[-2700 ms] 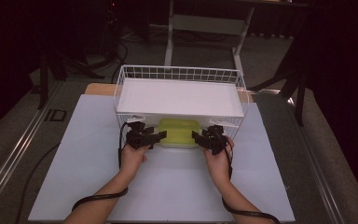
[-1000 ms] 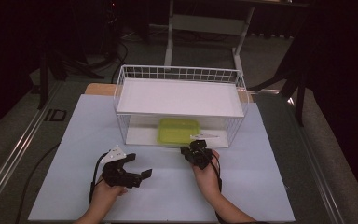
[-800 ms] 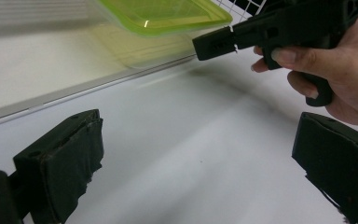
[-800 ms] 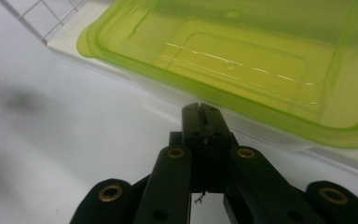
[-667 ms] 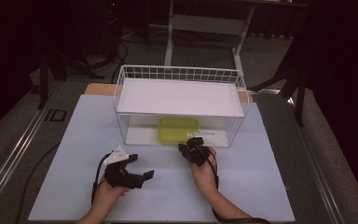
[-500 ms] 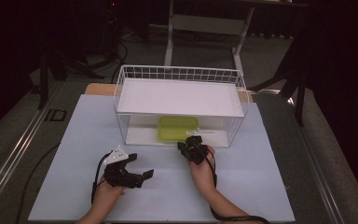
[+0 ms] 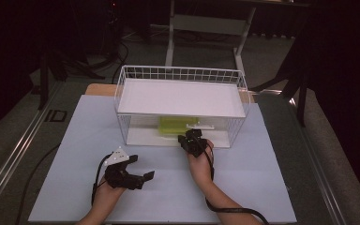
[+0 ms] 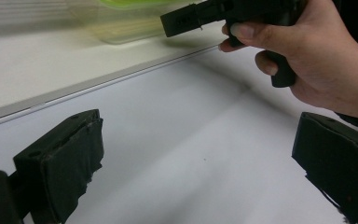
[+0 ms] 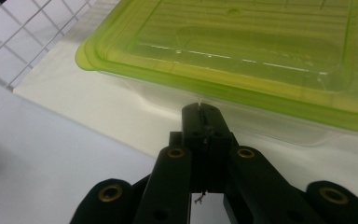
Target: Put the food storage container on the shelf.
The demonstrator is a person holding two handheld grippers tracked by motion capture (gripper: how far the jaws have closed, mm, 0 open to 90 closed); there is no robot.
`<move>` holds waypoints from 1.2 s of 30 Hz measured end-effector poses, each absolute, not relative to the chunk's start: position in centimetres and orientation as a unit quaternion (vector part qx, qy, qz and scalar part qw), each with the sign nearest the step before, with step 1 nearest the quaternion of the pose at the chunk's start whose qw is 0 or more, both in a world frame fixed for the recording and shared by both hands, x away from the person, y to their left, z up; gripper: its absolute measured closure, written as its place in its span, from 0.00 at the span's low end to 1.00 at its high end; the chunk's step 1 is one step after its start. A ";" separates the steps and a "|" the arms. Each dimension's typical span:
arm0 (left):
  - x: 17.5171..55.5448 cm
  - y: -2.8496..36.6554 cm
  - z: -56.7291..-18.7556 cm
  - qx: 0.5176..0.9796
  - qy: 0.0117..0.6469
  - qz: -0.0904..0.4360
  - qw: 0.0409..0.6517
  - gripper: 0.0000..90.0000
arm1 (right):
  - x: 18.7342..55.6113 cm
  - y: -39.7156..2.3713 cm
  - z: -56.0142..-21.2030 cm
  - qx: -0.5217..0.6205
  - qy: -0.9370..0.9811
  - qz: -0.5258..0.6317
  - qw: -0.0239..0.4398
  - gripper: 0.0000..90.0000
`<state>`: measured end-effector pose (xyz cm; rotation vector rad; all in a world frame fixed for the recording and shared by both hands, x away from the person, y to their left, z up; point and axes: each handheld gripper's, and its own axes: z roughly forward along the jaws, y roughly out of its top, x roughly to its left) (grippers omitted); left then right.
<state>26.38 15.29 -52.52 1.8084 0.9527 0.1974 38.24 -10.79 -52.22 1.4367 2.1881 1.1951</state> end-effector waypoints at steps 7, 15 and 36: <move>26.3 15.2 -52.6 0.756 0.394 0.079 0.517 0.03 | 39.4 -10.7 -52.4 0.504 0.747 0.411 0.136 1.00; 26.2 15.3 -52.6 0.755 0.396 0.084 0.515 0.03 | 40.1 -10.5 -52.2 0.509 0.745 0.411 0.132 1.00; 26.0 15.3 -51.8 0.756 0.391 0.094 0.517 0.03 | 35.2 -11.7 -50.9 0.457 0.773 0.418 0.140 0.83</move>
